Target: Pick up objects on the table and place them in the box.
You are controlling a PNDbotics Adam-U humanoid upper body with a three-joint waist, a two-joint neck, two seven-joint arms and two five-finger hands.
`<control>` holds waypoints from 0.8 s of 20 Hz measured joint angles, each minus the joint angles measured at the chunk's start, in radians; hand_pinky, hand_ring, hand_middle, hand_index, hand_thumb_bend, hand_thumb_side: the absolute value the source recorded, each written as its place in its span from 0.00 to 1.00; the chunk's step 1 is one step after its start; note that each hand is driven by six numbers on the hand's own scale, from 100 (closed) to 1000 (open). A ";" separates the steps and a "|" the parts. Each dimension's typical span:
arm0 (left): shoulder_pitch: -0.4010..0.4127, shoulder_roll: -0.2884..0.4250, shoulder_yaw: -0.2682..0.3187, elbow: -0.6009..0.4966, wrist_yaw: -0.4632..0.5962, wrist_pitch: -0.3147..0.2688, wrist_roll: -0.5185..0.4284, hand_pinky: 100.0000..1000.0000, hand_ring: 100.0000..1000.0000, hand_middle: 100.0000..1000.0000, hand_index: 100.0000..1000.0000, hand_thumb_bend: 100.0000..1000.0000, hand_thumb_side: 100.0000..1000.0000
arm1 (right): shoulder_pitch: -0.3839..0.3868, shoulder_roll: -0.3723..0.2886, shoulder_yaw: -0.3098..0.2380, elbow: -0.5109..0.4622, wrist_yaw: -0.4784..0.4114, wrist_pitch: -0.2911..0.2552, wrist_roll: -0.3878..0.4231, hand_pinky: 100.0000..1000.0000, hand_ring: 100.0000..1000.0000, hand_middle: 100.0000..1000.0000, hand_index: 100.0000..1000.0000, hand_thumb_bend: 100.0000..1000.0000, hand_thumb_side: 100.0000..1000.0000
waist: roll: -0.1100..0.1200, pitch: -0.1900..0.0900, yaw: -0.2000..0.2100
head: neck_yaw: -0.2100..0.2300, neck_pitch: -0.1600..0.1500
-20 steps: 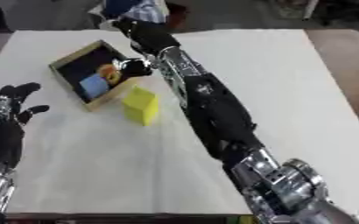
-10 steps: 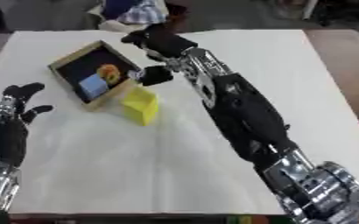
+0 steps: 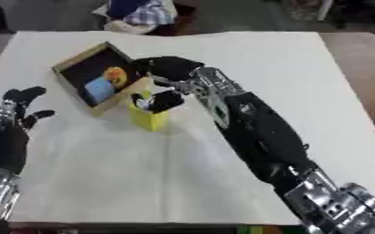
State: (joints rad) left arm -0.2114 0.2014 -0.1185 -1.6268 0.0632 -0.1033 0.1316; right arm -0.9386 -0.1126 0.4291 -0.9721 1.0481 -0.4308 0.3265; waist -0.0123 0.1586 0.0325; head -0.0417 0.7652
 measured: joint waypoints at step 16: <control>0.000 0.000 0.000 0.005 -0.002 0.000 0.000 0.70 0.99 0.74 0.76 0.00 0.94 | 0.011 0.032 -0.041 0.092 0.208 0.004 -0.051 0.80 0.85 0.96 1.00 0.00 0.78 | 0.000 0.000 0.002 | 0.004 0.000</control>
State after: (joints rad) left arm -0.2114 0.2014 -0.1184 -1.6218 0.0616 -0.1033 0.1318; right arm -0.9274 -0.0809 0.3882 -0.8803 1.2560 -0.4269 0.2753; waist -0.0123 0.1586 0.0343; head -0.0379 0.7652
